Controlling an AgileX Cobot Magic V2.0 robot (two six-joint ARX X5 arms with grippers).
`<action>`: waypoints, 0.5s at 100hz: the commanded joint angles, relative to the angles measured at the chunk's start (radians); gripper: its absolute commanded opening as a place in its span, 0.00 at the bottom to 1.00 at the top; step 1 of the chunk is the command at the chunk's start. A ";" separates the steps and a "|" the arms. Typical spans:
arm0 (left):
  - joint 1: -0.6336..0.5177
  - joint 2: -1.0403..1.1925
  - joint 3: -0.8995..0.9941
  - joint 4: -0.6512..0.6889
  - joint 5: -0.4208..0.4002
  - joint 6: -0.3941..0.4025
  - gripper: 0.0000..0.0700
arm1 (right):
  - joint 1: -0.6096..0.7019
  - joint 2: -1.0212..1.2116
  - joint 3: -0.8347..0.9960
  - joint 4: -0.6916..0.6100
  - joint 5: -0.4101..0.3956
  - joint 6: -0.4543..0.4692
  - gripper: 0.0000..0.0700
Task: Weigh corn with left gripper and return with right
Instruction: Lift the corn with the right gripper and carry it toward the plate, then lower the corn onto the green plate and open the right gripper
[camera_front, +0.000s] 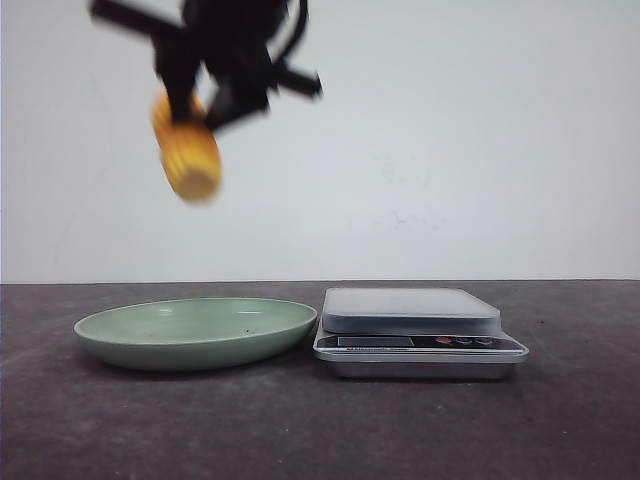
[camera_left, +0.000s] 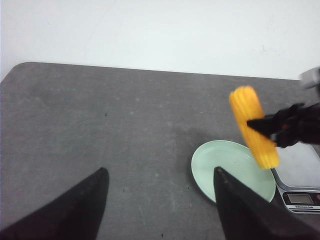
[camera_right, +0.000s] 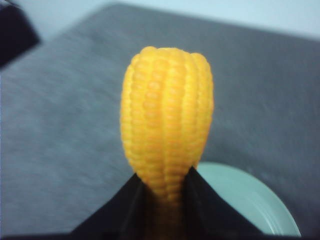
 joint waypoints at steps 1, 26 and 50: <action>-0.005 0.005 0.013 0.004 -0.004 -0.002 0.55 | -0.003 0.034 0.029 0.003 0.007 0.047 0.00; -0.005 0.005 0.013 0.005 -0.005 -0.004 0.55 | -0.034 0.120 0.029 -0.040 0.030 0.121 0.00; -0.005 0.005 0.013 0.002 -0.006 -0.004 0.55 | -0.028 0.196 0.029 -0.048 -0.004 0.164 0.01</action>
